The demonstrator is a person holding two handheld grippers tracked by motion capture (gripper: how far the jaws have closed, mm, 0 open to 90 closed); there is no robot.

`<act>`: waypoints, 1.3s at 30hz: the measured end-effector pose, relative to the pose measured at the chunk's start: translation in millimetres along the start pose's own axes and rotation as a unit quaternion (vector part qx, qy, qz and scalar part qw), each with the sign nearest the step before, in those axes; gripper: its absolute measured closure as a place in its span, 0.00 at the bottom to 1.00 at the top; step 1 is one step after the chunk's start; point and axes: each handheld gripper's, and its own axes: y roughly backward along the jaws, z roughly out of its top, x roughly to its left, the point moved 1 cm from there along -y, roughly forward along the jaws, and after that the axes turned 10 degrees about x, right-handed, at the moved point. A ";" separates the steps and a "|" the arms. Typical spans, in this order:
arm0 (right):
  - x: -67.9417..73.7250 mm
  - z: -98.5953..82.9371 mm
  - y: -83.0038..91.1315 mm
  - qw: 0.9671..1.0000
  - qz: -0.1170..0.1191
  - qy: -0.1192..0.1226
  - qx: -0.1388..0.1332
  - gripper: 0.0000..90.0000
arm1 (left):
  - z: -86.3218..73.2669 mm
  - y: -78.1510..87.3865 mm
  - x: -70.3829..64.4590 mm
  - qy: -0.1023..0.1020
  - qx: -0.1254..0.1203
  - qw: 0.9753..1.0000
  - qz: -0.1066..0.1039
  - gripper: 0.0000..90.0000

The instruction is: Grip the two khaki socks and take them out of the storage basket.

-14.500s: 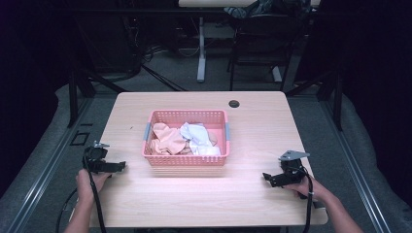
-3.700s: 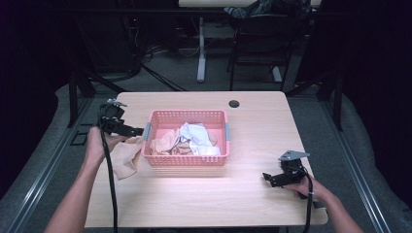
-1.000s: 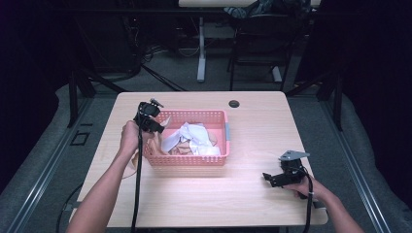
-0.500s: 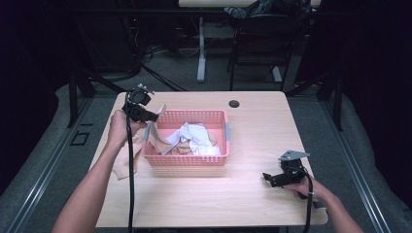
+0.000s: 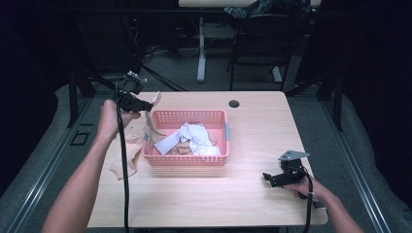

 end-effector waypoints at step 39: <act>0.1 0.0 0.0 1.000 0.000 0.000 0.000 0.00 | -69.5 39.4 74.4 0.087 0.009 0.995 0.048 0.95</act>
